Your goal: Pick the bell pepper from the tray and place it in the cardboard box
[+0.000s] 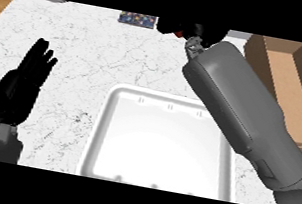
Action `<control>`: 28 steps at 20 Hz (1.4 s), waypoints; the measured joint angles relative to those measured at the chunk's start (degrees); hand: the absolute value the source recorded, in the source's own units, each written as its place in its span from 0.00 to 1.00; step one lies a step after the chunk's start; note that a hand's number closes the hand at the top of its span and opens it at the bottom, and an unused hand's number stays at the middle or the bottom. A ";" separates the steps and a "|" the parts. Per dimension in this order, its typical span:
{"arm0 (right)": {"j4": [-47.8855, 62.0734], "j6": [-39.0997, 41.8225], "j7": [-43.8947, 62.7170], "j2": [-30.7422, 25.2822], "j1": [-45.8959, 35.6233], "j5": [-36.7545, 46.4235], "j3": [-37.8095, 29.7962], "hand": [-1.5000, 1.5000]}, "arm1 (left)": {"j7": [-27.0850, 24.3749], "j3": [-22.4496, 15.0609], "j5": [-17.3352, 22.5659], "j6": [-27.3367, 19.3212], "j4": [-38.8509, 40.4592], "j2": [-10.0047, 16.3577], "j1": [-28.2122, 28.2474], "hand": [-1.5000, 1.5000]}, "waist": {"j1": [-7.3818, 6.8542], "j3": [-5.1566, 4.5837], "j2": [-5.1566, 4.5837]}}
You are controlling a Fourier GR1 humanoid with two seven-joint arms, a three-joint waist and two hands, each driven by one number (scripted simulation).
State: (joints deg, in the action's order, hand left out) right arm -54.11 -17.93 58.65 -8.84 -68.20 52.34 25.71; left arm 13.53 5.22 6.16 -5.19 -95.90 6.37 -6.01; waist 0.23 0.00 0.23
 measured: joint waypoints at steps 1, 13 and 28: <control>-0.39 0.13 -0.11 -0.91 0.78 0.19 -0.82 1.00 | -0.43 -0.03 0.02 0.23 -0.12 -0.02 0.69 0.50 | -0.02 -0.01 0.00; 2.28 -0.25 -6.62 -12.25 8.57 2.43 -9.00 1.00 | -1.94 0.15 0.11 0.69 2.40 -0.49 -0.96 0.50 | -0.26 -0.01 -0.29; 25.10 10.00 -21.36 -17.91 11.42 0.45 -14.98 0.00 | -0.99 -0.39 0.19 1.16 1.44 -0.49 -1.54 0.50 | -1.77 -0.06 -0.82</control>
State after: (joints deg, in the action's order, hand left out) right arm -29.01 -7.93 37.29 -26.75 -56.78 52.79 10.73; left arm 12.54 4.83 6.36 -4.03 -94.46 5.87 -7.56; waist -1.54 -0.07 -0.60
